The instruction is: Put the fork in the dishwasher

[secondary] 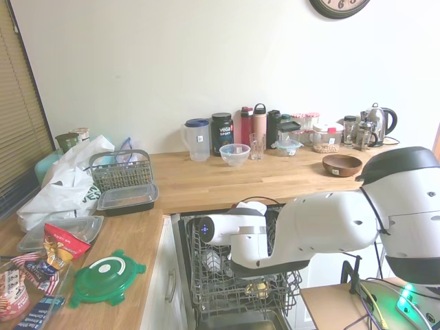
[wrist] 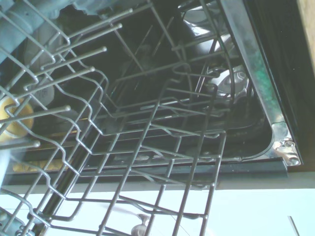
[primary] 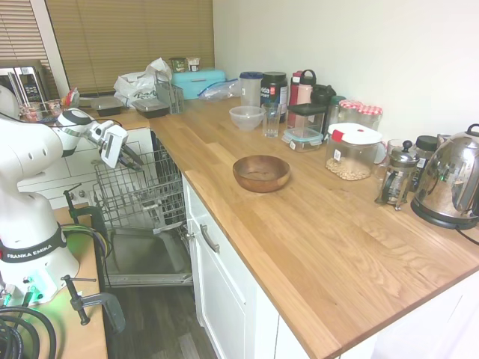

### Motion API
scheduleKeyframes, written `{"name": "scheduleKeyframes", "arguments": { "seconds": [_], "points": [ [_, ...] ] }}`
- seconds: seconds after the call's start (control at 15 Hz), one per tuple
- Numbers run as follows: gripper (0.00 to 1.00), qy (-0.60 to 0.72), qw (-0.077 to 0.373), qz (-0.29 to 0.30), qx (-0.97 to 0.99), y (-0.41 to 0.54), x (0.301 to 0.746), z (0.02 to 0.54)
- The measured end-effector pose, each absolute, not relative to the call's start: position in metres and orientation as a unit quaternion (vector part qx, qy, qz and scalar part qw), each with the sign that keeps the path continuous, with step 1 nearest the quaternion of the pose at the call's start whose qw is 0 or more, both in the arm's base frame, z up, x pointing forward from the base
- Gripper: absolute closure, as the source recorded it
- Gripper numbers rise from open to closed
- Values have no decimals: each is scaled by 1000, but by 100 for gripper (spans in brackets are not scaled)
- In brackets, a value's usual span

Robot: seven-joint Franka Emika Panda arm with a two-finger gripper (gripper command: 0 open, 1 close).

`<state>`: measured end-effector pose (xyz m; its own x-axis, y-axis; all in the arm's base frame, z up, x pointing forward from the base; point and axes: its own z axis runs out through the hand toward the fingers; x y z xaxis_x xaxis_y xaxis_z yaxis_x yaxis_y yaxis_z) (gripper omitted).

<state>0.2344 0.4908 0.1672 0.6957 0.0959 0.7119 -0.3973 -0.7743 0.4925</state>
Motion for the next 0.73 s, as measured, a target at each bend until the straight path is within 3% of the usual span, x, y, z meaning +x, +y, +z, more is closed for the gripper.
{"name": "scheduleKeyframes", "arguments": {
  "seconds": [0.33,0.73],
  "points": [
    [0,-108,306,393,860,495,241,194],
    [0,-180,230,417,861,460,255,347]
  ]
}}
